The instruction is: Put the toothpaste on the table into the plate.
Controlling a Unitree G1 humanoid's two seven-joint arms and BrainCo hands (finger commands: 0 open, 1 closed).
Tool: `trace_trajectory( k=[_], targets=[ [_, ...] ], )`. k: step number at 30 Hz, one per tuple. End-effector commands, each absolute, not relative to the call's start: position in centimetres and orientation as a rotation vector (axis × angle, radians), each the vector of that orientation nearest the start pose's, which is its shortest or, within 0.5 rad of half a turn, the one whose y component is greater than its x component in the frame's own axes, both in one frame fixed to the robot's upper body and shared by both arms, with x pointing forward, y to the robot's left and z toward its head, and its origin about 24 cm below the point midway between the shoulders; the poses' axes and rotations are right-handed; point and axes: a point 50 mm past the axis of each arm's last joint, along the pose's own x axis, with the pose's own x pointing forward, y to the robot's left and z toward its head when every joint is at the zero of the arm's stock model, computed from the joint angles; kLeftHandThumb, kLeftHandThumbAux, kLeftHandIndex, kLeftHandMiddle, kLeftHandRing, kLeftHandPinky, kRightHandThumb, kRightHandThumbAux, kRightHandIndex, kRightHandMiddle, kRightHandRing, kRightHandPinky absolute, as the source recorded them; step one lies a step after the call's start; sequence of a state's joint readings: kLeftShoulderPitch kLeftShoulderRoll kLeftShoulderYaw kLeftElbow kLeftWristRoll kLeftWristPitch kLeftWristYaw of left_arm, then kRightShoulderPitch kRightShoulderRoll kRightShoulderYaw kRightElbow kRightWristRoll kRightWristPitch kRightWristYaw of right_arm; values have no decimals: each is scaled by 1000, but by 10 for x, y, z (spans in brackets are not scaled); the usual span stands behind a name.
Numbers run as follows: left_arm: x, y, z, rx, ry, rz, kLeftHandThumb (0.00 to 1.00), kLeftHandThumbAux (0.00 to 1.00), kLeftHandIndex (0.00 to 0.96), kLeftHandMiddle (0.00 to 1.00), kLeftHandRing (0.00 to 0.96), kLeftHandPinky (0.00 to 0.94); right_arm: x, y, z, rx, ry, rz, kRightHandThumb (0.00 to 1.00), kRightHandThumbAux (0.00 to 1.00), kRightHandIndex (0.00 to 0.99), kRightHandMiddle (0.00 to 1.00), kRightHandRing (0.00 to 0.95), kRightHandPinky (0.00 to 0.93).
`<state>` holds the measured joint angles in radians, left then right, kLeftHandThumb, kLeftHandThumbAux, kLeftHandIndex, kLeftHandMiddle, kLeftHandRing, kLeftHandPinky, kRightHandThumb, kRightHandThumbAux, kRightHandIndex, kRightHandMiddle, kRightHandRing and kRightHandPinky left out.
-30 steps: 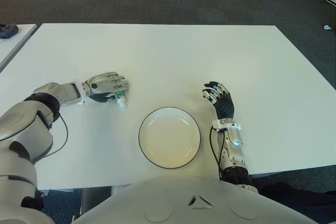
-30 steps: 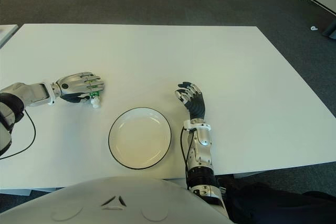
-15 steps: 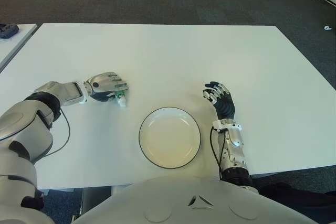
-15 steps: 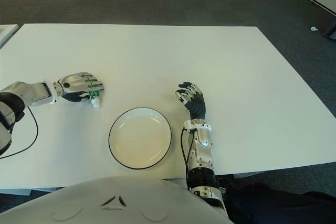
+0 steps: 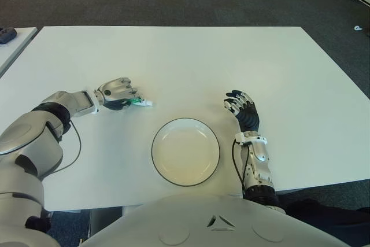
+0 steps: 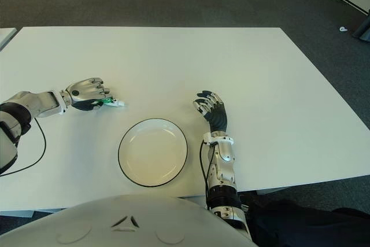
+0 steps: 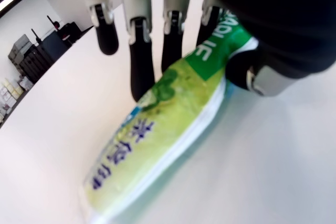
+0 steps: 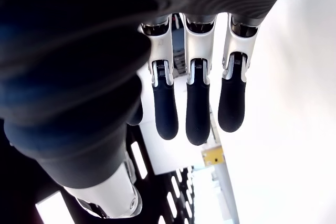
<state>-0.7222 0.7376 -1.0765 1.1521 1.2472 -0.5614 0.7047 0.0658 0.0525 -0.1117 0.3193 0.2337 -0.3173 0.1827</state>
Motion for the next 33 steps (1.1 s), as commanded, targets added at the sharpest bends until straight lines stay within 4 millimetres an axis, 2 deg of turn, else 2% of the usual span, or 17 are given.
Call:
trace_trajectory(
  k=[1, 2, 4, 8, 14, 28, 33],
  targets=[
    [263, 273, -26, 2031, -240, -1123, 564, 514, 519, 603, 590, 612, 225, -165, -19, 288, 44, -39, 169, 900, 318, 398, 439, 469],
    [262, 273, -26, 2028, -239, -1119, 615, 579, 488, 618, 608, 630, 225, -165, -19, 290, 44, -38, 170, 898, 317, 397, 438, 468],
    [262, 274, -27, 2021, -227, -1103, 660, 635, 462, 644, 638, 661, 225, -165, -19, 293, 45, -37, 170, 895, 317, 393, 436, 466],
    [262, 275, -27, 2020, -205, -1086, 698, 683, 441, 684, 683, 709, 225, -165, -19, 293, 47, -38, 170, 896, 317, 387, 434, 464],
    [264, 276, -27, 2015, -167, -1060, 710, 696, 438, 726, 725, 752, 225, -166, -19, 290, 48, -42, 170, 905, 316, 393, 435, 467],
    [264, 272, -26, 1970, -180, -1023, 710, 701, 440, 756, 754, 759, 226, -164, -19, 290, 40, -45, 152, 915, 317, 393, 435, 469],
    [265, 269, -25, 1894, -130, -976, 710, 702, 439, 753, 748, 749, 226, -164, -19, 296, 40, -44, 147, 926, 320, 395, 438, 472]
  ],
)
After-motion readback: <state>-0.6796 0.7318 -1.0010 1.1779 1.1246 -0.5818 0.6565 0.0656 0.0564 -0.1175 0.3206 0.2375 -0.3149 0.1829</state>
